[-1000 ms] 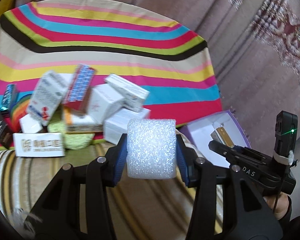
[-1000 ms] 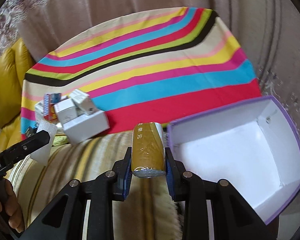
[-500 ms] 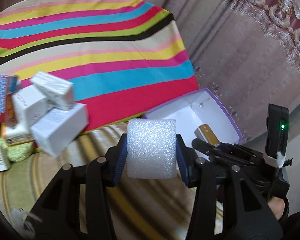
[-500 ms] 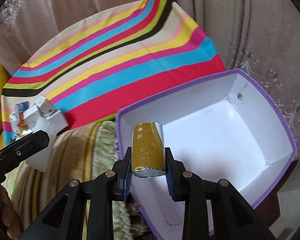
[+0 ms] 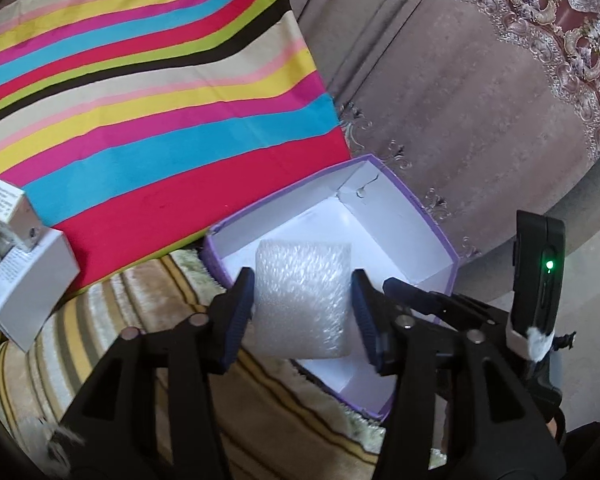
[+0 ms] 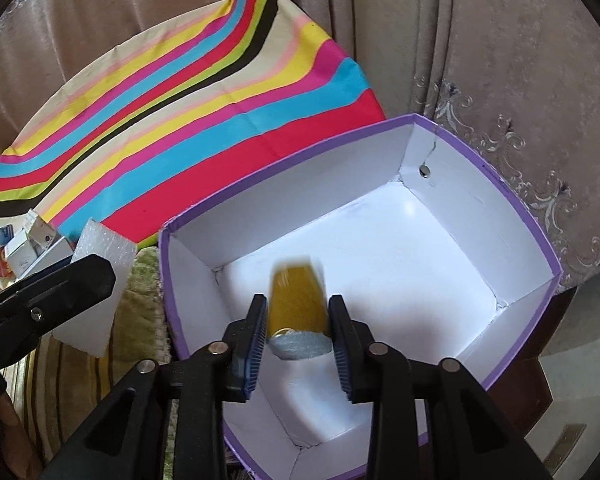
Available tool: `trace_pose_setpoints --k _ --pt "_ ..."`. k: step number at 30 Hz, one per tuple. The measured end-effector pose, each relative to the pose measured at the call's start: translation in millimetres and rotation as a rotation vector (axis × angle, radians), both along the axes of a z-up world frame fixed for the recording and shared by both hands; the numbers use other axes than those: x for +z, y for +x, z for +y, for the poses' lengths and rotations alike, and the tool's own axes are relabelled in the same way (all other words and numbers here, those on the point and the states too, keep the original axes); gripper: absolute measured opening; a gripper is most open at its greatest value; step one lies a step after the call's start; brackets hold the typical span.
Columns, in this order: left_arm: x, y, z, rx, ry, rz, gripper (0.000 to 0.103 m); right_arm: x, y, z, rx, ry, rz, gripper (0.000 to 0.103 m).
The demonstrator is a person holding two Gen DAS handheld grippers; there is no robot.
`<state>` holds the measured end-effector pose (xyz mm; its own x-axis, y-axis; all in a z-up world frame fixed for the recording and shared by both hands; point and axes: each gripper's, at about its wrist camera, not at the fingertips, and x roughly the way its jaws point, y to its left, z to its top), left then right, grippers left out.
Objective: Organize objects
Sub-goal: 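Carry the gold item with the right gripper while the left gripper grasps the foam block, then release the gold item and foam block into the purple-rimmed box with both grippers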
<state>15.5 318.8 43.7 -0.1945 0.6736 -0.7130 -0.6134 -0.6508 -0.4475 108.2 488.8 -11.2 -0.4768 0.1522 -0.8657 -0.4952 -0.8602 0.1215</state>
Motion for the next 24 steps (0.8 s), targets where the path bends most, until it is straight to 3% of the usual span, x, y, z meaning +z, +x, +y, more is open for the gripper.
trace_pose_setpoints --k 1,4,10,17,24 --pt "0.3 0.1 -0.7 0.003 0.005 -0.003 0.066 -0.1 0.4 1.0 -0.006 -0.003 0.002 0.050" --pt "1.8 -0.3 -4.2 0.016 0.020 -0.002 0.071 0.6 3.4 4.2 -0.022 -0.015 0.022 0.062" --pt "3.6 0.1 -9.6 0.049 0.015 0.005 0.072 0.8 3.7 6.4 -0.025 -0.036 0.034 0.063" --pt "11.6 0.2 -28.3 0.137 -0.010 0.040 0.085 3.0 3.1 4.5 -0.015 -0.034 0.035 0.063" --pt "15.5 4.5 -50.9 0.232 -0.078 0.060 0.085 9.1 -3.5 -11.3 0.037 0.044 0.013 0.068"
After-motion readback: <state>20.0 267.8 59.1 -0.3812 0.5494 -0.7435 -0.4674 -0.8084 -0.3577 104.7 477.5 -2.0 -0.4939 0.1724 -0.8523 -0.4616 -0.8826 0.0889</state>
